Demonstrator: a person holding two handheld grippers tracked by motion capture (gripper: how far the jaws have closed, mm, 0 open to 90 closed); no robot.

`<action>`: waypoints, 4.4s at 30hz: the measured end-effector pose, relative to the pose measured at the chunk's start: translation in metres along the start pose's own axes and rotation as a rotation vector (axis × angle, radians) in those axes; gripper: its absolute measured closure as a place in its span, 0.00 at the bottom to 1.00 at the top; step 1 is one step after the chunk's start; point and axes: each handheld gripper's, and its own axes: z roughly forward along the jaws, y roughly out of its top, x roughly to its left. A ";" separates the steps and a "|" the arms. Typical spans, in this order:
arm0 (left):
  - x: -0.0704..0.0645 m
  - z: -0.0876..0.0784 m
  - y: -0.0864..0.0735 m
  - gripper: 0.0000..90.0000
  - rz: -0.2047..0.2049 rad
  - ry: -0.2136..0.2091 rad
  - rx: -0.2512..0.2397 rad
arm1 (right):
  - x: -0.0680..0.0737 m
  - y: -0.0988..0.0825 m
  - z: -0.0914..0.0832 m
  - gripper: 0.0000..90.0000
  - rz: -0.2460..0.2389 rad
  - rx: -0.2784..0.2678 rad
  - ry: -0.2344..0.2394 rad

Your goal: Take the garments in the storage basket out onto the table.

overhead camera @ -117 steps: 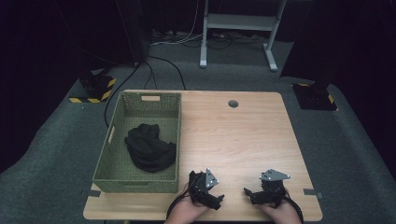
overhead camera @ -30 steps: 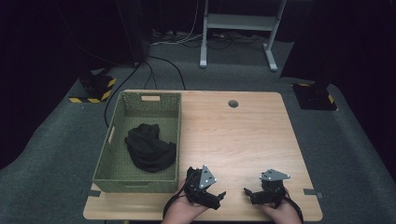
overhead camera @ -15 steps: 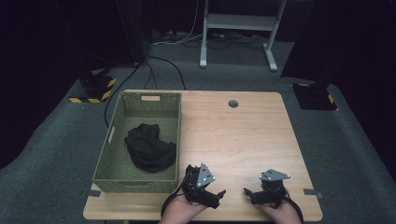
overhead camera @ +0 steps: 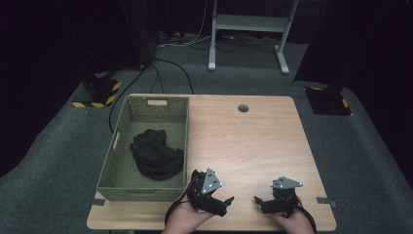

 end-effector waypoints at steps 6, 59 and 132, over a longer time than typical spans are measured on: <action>0.002 -0.004 0.003 0.02 0.000 0.002 -0.004 | 0.000 0.000 0.000 0.00 0.000 0.000 0.000; 0.052 -0.057 0.027 0.02 -0.070 0.162 -0.152 | 0.000 0.000 0.000 0.00 0.000 0.000 0.000; 0.111 -0.095 0.032 0.03 -0.215 0.367 -0.187 | -0.001 0.000 -0.001 0.00 0.014 -0.005 0.012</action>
